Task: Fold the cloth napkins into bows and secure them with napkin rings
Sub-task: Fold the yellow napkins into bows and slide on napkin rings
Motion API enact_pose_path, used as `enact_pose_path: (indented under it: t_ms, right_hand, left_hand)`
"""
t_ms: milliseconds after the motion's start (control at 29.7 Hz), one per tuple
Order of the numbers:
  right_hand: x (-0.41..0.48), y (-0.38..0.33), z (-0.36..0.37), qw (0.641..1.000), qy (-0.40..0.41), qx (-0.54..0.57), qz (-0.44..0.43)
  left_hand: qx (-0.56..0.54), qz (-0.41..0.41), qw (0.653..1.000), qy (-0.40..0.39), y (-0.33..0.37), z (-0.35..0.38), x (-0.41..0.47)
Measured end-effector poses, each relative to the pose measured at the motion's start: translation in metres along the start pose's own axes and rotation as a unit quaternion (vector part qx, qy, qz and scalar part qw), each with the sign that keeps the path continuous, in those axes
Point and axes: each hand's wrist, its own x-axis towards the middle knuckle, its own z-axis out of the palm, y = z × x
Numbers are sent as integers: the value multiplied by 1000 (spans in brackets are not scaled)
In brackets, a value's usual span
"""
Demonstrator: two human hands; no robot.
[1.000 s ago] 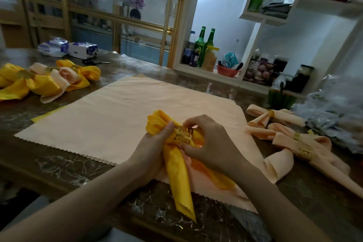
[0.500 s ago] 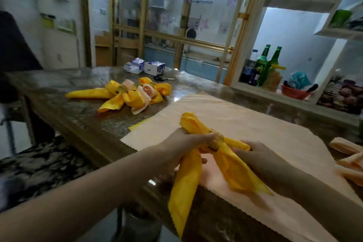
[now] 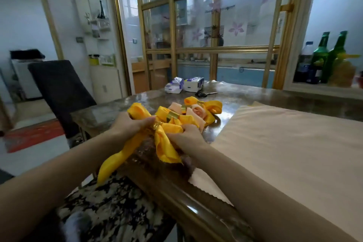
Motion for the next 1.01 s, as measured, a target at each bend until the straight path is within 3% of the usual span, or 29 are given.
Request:
enact_pose_path:
  t_ms: [67,202,270,337,506,607,741,910,1011]
  right_hand:
    - [24,-3,9,998,48,-43,-27]
    - [47,4,17,964,171,-193,-69]
    - [51,7,18,952,191,-225,-84]
    - [56,3,13,958,159,-227,-77]
    - [50,3,-1,989,107,-93,-34]
    - [40,-5,-5,981,105,-157,-47]
    - [14,-16,-43,982,110,-153,-22]
    - [-74,2,-121,987,33,-150,44]
    - [-126,23,-160,987,5,-129,95]
  left_hand:
    - [12,2,1000,-17,7,0,22]
    - [97,17,983,-157,-11,19,58]
    - [134,-1,977,-164,-24,27,65]
    - [140,-24,976,-166,-32,23,73]
    - [207,-46,957,-199,-39,17,77]
    - [261,-31,953,-148,-38,20,80]
    - [291,-28,953,-81,-54,23,98]
    - [404,-17,914,-27,-9,41,-3]
    - [424,74,898,-87,21,74,-65]
